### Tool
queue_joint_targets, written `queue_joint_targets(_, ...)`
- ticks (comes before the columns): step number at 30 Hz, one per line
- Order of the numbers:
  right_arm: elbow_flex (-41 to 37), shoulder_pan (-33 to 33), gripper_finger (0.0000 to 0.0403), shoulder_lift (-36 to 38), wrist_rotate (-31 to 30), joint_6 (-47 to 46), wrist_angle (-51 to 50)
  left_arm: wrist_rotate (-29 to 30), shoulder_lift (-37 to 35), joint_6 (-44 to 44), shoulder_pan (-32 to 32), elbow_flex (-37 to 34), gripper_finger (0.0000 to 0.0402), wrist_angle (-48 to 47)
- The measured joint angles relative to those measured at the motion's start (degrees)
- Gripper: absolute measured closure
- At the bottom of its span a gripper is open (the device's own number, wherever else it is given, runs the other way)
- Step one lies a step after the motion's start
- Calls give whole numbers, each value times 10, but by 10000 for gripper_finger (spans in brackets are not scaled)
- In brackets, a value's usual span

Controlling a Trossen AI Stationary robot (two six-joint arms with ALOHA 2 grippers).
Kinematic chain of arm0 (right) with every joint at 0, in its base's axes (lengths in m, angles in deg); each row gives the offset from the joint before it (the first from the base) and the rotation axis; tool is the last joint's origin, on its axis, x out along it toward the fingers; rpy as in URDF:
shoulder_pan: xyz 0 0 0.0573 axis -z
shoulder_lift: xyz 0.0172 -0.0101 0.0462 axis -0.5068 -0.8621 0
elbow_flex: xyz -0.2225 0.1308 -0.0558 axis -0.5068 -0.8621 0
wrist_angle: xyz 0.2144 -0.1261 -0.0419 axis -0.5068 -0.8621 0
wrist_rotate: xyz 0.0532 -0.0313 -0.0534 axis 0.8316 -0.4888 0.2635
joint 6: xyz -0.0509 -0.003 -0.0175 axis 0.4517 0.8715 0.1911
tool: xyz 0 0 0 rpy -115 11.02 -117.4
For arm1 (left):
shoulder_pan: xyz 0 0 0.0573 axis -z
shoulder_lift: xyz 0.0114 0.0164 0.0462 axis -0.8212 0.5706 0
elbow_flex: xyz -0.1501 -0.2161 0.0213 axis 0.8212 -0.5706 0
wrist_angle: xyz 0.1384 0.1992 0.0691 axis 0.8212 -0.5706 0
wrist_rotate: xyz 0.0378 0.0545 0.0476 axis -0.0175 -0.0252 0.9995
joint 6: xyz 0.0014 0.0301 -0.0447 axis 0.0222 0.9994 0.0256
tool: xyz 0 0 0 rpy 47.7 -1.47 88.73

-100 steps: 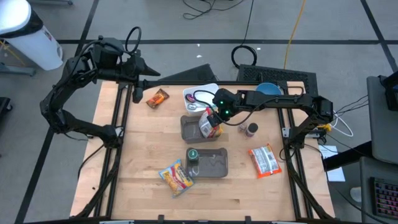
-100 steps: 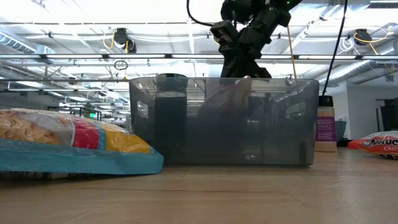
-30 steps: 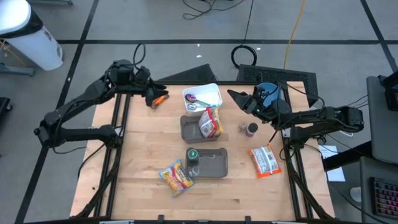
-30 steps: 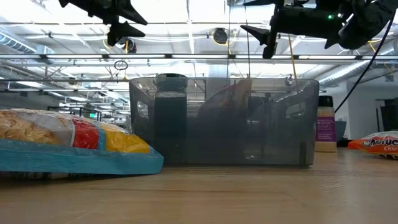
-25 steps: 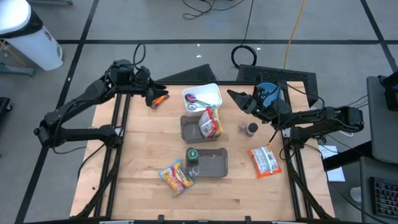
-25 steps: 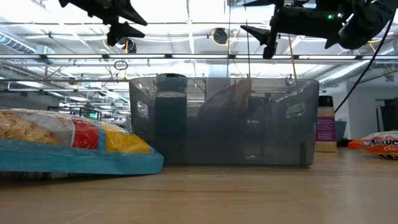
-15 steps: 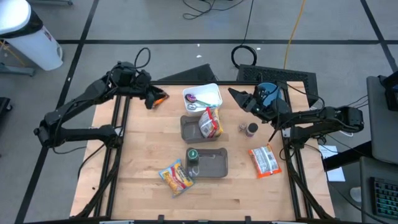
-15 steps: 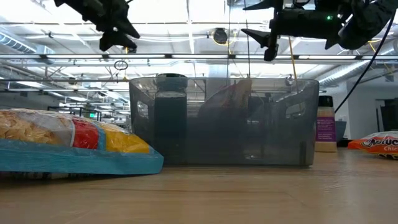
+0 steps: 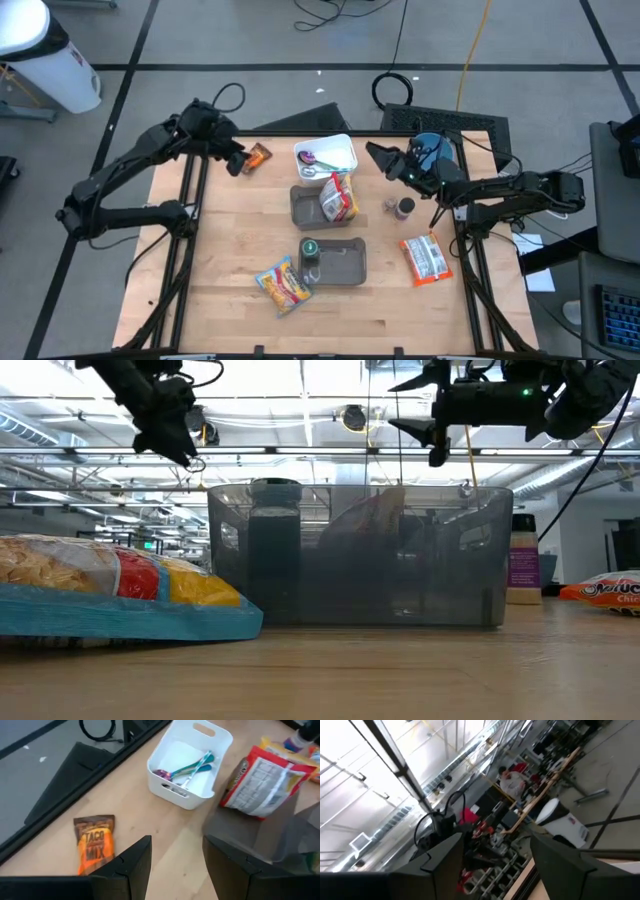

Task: Pick & Place Food Item
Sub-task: Put the orange seasoning pack into the bottom black bin

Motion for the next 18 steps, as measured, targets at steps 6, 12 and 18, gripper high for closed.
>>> queue_joint_targets(6, 0, 0, 179, 0, -11, 4, 0, -41, 70, 41, -59, 8, 218, 4)
queue_joint_targets(12, 0, 0, 180, 0, -11, 3, -4, -44, 201, 114, -86, 67, 218, -21)
queue_joint_targets(18, 0, 0, 181, 0, -11, 0, -4, -14, 309, 191, -110, 192, 218, -79)
